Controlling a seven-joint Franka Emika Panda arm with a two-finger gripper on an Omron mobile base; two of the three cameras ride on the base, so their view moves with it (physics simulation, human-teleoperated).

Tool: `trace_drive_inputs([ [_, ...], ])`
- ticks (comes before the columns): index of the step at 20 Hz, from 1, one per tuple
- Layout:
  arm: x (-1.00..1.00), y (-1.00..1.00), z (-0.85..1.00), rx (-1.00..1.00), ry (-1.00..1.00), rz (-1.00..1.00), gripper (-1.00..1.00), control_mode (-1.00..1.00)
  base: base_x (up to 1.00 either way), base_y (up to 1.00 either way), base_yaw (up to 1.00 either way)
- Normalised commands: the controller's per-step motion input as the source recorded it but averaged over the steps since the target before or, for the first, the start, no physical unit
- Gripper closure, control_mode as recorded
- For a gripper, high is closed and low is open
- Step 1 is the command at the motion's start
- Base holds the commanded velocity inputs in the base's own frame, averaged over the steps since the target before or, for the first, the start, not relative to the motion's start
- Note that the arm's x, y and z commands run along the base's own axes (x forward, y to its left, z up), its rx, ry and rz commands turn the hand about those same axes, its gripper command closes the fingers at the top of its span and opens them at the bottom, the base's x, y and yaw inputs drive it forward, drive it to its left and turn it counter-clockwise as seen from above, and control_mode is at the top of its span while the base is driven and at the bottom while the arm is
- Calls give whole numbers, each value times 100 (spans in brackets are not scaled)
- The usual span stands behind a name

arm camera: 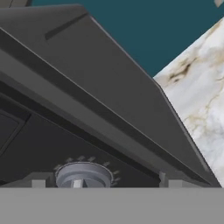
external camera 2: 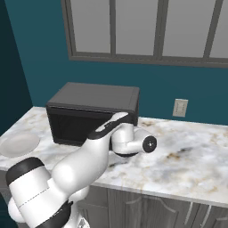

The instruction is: Pull the toaster oven rack outwards. Pick up the baguette from the plate and place it on the toaster oven rack. Close the toaster oven door fully and set the temperature to the lowest setting.

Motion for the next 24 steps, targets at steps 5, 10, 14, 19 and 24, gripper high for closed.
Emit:
trace_drive_inputs([
  [5, 32, 14, 0, 0, 0, 0, 100, -100, 0, 0, 0],
  [10, 30, 20, 0, 0, 0, 0, 100, -100, 0, 0, 0],
  [14, 26, 27, 0, 0, 0, 0, 100, -100, 0, 0, 0],
  [19, 28, 26, 0, -2, 0, -1, 100, -100, 0, 0, 0],
  [24, 29, 23, 0, -5, 0, -1, 100, -100, 0, 0, 0],
])
